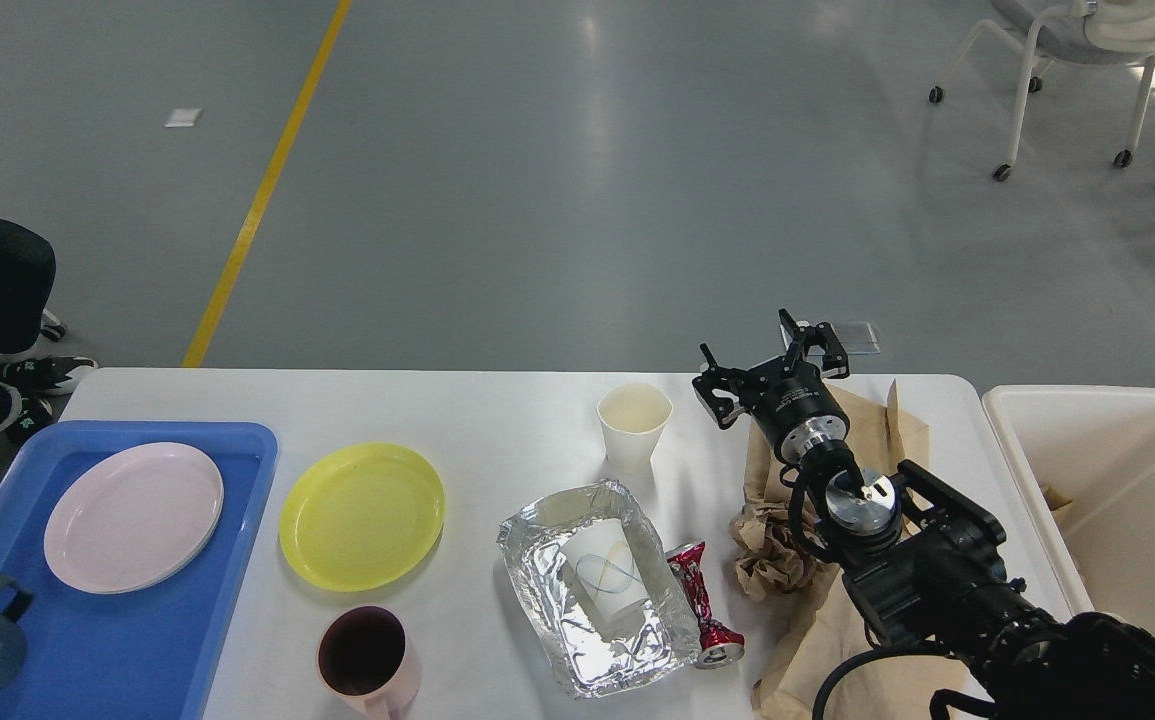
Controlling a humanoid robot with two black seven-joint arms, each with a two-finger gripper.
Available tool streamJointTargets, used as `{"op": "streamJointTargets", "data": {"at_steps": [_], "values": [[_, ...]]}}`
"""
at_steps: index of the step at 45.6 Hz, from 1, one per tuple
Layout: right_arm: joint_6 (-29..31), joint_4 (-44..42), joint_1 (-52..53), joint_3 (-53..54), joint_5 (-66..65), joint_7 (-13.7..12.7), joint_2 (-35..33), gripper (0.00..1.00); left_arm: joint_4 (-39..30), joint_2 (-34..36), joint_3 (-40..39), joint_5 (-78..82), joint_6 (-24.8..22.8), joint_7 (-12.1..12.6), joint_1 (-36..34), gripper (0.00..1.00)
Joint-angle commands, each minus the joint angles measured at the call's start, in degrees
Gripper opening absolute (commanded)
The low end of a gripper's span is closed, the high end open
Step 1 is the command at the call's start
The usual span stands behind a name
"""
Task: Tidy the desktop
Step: 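Carry the green mug to the tray corner nearest the robot, then release the green mug and lift the left gripper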
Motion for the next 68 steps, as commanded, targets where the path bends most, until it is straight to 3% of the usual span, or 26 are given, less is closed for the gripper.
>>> {"op": "streamJointTargets", "data": {"at_steps": [1,41,53,68], "values": [[0.01,-0.01,0.0,-0.03,0.0,0.0,0.0,1.0,0.85,-1.34,-0.44,0.0,0.0,0.0,0.42,0.0],[0.01,-0.01,0.0,-0.03,0.0,0.0,0.0,1.0,3.31,-3.8,-0.44,-0.26,0.0,-0.08,3.49,0.0],[0.01,-0.01,0.0,-0.03,0.0,0.0,0.0,1.0,3.31,-3.88,-0.36,-0.26,0.0,-0.08,4.55,0.07],[0.01,-0.01,0.0,-0.03,0.0,0.0,0.0,1.0,3.31,-3.97,0.08,-0.26,0.0,-0.17,4.46,0.25]]}}
